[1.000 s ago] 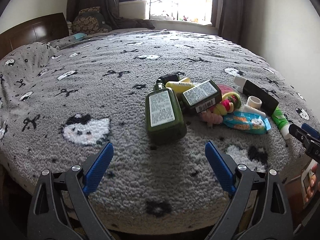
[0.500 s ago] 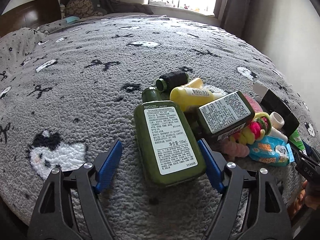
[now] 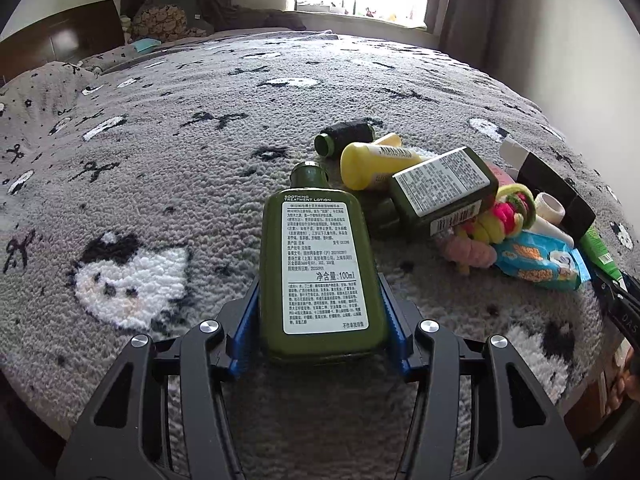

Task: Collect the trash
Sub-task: 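Carry both items over the bed edge down to the bin and open both tools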

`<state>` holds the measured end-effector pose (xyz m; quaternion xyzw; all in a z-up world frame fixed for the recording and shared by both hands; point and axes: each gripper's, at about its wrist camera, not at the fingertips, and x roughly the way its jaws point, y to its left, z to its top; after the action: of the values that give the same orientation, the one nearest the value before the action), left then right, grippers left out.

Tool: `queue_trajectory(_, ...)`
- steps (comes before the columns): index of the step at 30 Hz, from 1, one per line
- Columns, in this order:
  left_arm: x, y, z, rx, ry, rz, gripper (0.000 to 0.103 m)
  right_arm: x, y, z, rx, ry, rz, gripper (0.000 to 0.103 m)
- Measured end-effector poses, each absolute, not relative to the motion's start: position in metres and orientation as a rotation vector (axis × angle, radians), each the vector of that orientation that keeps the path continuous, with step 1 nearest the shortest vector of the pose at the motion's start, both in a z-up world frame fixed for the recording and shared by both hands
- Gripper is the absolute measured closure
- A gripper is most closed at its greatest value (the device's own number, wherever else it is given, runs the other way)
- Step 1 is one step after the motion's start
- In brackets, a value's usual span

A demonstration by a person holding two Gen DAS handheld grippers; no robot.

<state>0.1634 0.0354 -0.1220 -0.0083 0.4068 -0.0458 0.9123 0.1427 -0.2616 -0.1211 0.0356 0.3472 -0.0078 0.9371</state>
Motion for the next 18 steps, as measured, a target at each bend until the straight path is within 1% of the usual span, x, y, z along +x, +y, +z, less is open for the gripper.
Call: queue_trajectory(18, 0.069, 0.020, -0.127, 0.046, 0.830, -0.130, 0.053, 0.068, -0.255, -0.127, -0.009, 0.739, 0.067, 0.065)
